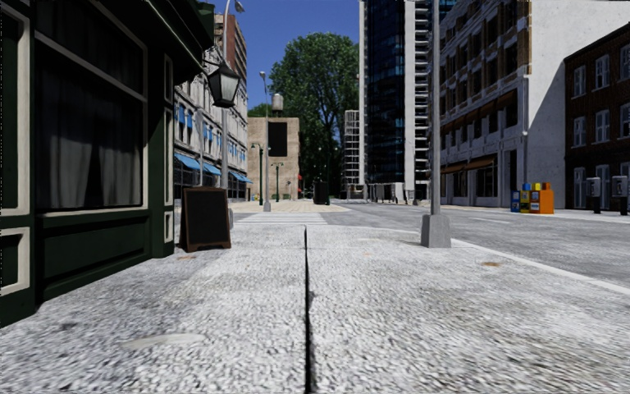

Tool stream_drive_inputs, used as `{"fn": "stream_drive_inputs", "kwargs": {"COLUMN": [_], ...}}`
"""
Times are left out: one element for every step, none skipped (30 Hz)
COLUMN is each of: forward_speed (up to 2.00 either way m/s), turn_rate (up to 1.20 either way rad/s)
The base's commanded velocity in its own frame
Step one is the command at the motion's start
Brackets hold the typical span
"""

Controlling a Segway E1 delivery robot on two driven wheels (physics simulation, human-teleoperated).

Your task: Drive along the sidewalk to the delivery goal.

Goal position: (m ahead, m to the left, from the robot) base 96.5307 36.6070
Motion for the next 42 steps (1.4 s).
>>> {"fn": "stream_drive_inputs", "kwargs": {"forward_speed": [2.0,2.0,2.0,2.0,2.0,2.0,2.0,2.0,2.0,2.0,2.0,2.0,2.0,2.0,2.0,2.0,2.0,2.0,2.0,2.0,2.0,2.0,2.0,2.0,2.0,2.0,2.0,2.0,2.0,2.0,2.0,2.0,2.0,2.0,2.0,2.0,2.0,2.0,2.0,2.0,2.0,2.0], "turn_rate": [0.26,0.26,0.26,0.26,0.26,0.26,0.26,0.26,0.26,0.26,0.26,0.26,0.26,0.26,0.26,0.26,0.0,0.0,0.0,0.0,0.0,0.0,0.0,0.0,0.0,0.0,0.0,0.0,0.0,0.0,0.0,0.0,0.0,0.0,0.0,0.0,0.0,0.0,0.0,0.0,0.0,0.0]}}
